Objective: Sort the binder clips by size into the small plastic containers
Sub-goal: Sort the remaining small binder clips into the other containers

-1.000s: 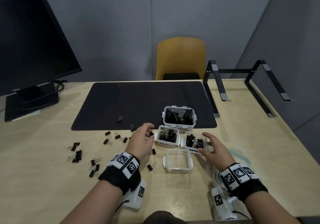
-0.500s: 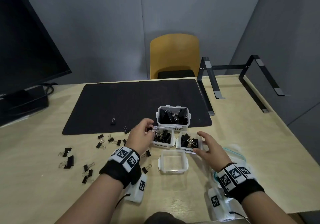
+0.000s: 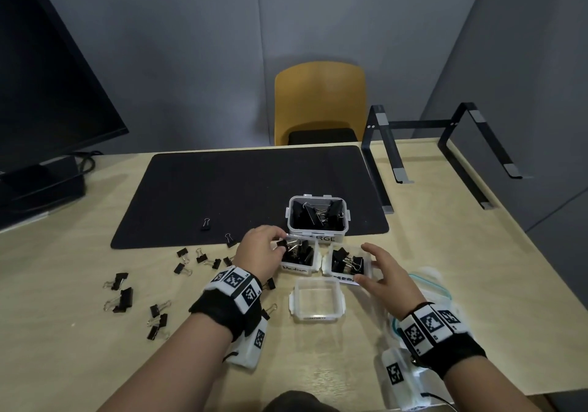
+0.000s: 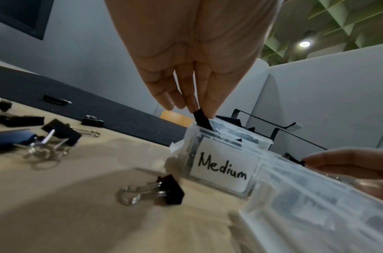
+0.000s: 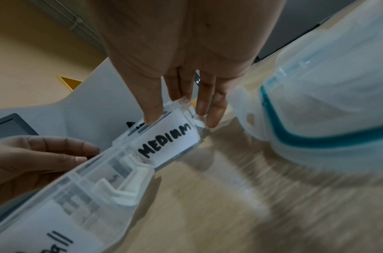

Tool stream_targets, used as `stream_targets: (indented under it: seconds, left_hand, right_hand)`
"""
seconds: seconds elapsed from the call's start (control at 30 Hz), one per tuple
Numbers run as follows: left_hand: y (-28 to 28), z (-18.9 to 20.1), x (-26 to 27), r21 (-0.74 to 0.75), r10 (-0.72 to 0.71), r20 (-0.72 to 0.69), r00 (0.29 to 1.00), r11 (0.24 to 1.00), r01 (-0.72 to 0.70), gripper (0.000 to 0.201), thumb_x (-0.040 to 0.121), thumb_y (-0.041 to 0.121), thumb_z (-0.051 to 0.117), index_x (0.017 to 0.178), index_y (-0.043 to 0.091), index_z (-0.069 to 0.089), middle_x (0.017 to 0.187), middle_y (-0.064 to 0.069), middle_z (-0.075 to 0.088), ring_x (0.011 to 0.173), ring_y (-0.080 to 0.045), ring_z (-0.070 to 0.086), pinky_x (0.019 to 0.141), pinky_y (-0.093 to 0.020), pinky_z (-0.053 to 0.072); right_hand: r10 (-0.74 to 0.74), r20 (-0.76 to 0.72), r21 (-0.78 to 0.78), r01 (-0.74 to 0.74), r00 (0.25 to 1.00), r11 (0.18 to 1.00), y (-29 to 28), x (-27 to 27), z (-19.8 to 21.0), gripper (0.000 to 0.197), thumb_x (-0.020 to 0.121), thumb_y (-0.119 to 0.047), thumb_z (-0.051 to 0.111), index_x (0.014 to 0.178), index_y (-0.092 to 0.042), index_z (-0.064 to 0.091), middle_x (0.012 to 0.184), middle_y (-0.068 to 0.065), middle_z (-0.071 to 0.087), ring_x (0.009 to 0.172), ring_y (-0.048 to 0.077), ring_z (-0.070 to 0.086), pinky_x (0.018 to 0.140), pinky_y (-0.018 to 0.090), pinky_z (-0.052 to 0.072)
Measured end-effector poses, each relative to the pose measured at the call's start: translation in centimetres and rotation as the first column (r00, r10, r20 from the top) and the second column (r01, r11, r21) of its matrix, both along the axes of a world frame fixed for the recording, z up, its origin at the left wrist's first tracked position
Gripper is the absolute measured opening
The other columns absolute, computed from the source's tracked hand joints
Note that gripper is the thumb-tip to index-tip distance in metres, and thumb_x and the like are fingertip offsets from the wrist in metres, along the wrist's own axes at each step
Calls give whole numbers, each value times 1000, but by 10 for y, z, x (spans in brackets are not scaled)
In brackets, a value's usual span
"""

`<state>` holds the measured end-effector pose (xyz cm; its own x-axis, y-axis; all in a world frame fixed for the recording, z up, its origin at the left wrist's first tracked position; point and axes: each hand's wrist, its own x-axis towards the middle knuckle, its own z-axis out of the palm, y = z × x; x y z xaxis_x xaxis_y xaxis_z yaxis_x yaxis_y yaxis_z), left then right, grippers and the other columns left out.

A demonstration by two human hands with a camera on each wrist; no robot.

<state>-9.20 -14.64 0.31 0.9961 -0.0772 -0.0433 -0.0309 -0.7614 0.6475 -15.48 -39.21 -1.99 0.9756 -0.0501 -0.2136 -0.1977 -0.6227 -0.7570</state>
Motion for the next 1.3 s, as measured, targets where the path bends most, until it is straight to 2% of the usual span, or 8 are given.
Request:
stream_targets:
  seconds: [0.13,0.27,0.5,0.63,0.77,0.97,1.13,1.3]
  left_hand:
    - [3,-3,1,61,-20,3,1000,998,20,27,89,20,61,116,23,67,118,5,60,115,-14,49,94,-24,37]
    - [1,-8,0,186,-69,-44,997,980,76,22,92,28,56,110,27,69,119,6,54,116,-14,41,95,-25,36]
    - [-7,-8,-8,63,-135,90,987,990,130,32,91,32,58,123,29,60,113,12,45,112,-8,38,99,-22,34]
    - [-13,-10,-6,171,-218,73,973,964,203,34,91,38,55,124,33,59,117,12,49,116,-10,38,106,-31,33]
    - [-14,-13,-4,256,-157,45,987,956,141,30,88,44,56,114,31,63,116,8,47,116,-13,37,104,-32,35]
    - [-9,-13,1,249,-80,38,996,966,68,15,86,29,58,87,17,66,110,5,46,111,-16,38,96,-31,38]
    - [-7,-12,6,164,14,-17,1000,986,-11,18,88,26,56,83,14,69,112,5,47,110,-18,39,89,-21,32]
    - [1,-10,9,189,41,-81,996,982,-25,15,87,27,58,82,18,69,116,5,48,111,-17,39,88,-23,36]
  right_hand:
    - [-2,-2,2,2,1000,1000,0,-1,1,61,85,-23,67,137,-26,36,139,-5,44,121,16,51,98,35,47]
    - [1,1,6,-1,1000,1000,0,0,1,61,85,-23,67,138,-25,36,140,-5,44,123,15,48,100,38,46]
    - [1,12,11,-1,1000,1000,0,1,-1,62,84,-22,67,138,-24,37,141,-5,43,125,14,46,100,39,46]
    - [-9,11,21,9,1000,1000,0,1,-2,62,83,-23,68,137,-27,38,140,-7,44,125,12,46,101,40,46]
    - [-20,6,20,20,1000,1000,-1,1,-3,61,83,-23,69,136,-28,38,138,-9,45,124,11,47,100,41,47]
    - [-12,14,21,12,1000,1000,-1,1,-3,61,83,-23,68,136,-28,38,138,-10,43,125,12,46,100,40,46]
    - [9,12,4,-9,1000,1000,-2,0,-1,62,84,-24,67,138,-26,36,141,-10,42,126,11,45,102,39,45]
    - [10,18,-3,-10,1000,1000,-2,1,-2,62,84,-25,67,137,-27,36,142,-9,42,126,11,45,102,38,45]
